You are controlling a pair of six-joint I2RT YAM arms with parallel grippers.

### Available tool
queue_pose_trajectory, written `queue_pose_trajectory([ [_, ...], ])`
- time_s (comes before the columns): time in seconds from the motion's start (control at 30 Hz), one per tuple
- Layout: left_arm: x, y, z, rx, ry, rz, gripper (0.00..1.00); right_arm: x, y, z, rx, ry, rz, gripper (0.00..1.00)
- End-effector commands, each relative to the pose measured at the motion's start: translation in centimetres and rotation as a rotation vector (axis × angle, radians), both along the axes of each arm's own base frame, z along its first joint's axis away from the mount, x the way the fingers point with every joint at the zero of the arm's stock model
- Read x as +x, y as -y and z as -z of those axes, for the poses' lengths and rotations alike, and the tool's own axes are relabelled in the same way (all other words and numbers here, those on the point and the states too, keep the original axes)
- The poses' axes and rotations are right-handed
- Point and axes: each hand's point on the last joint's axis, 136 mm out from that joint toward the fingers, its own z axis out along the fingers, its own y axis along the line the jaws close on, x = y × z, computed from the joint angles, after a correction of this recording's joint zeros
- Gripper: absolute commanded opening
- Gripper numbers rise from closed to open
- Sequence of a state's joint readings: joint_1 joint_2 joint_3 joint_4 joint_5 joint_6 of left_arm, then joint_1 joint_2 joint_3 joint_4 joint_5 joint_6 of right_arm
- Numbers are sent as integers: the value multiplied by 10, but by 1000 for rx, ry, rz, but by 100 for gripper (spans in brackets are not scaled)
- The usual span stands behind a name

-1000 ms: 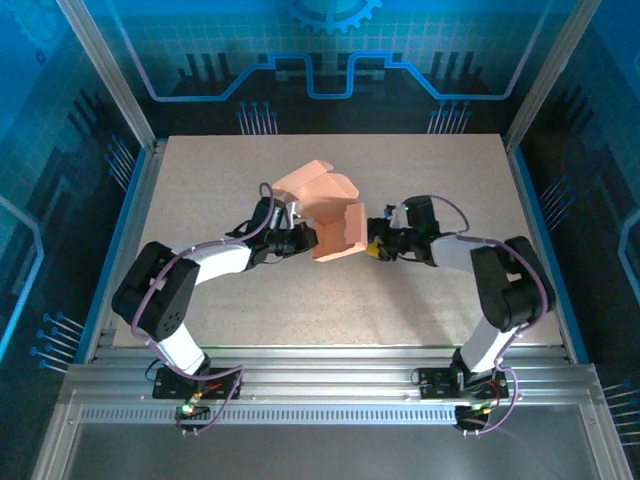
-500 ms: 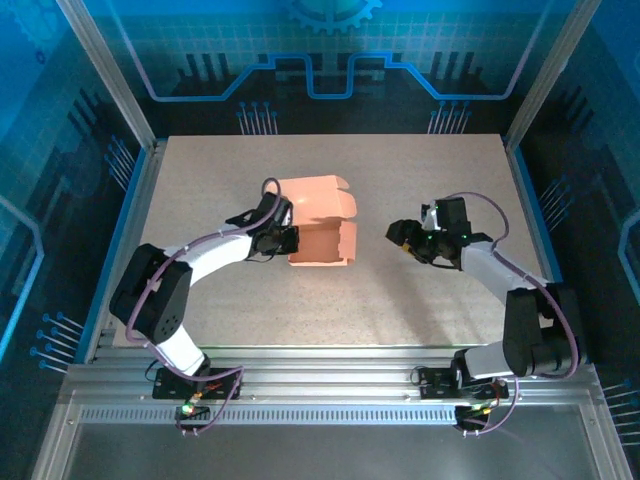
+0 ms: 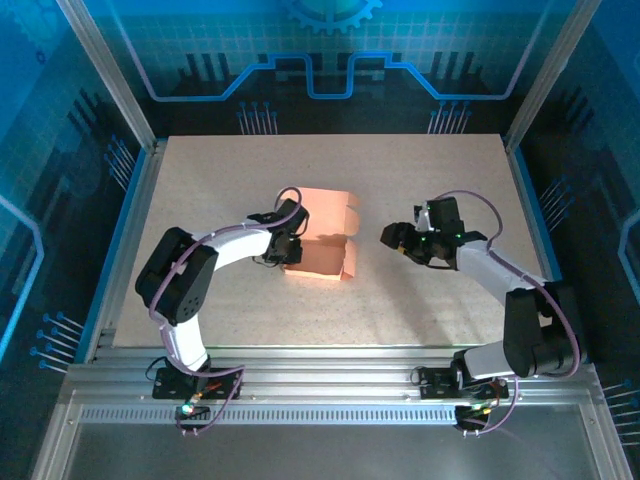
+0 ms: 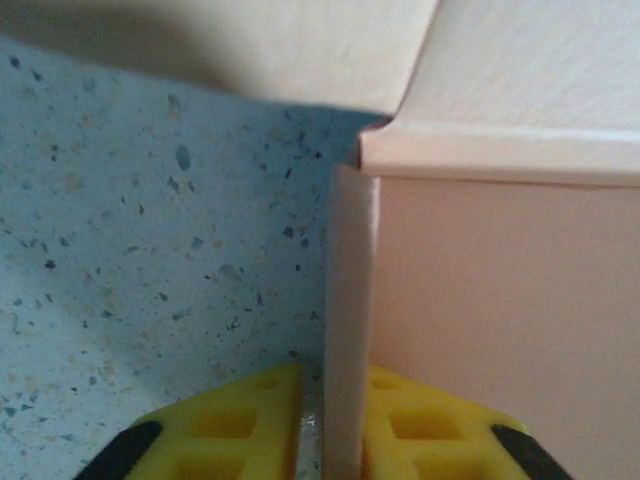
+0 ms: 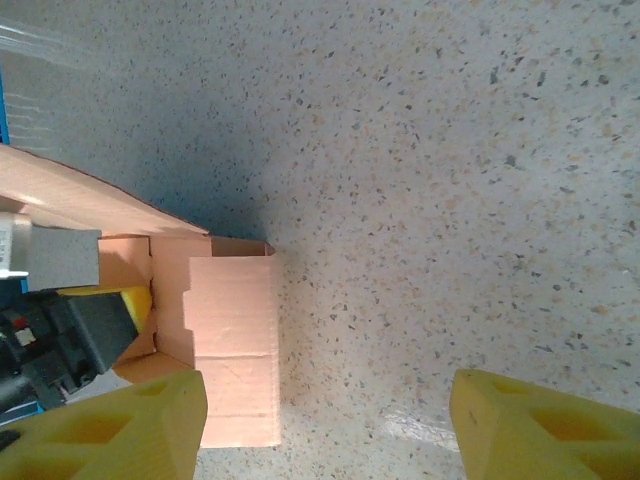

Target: Fold the paper box

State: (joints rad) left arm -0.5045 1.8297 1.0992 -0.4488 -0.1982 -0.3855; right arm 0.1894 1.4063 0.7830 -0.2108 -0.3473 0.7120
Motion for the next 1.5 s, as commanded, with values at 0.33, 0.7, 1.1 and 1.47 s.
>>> queue_pose_trajectory([
  [0.33, -2, 11, -22, -97, 16, -9, 34, 8, -44, 31, 30, -70, -131, 66],
  [0.7, -11, 12, -6, -174, -44, -66, 27, 11, -98, 47, 130, -109, -234, 50],
  [1.1, -17, 21, -6, -253, -69, -101, 24, -1, -114, 47, 23, -92, -289, 26],
  [1.47, -20, 24, -2, -270, -88, -107, 23, -11, -115, 65, -144, -94, -323, 26],
])
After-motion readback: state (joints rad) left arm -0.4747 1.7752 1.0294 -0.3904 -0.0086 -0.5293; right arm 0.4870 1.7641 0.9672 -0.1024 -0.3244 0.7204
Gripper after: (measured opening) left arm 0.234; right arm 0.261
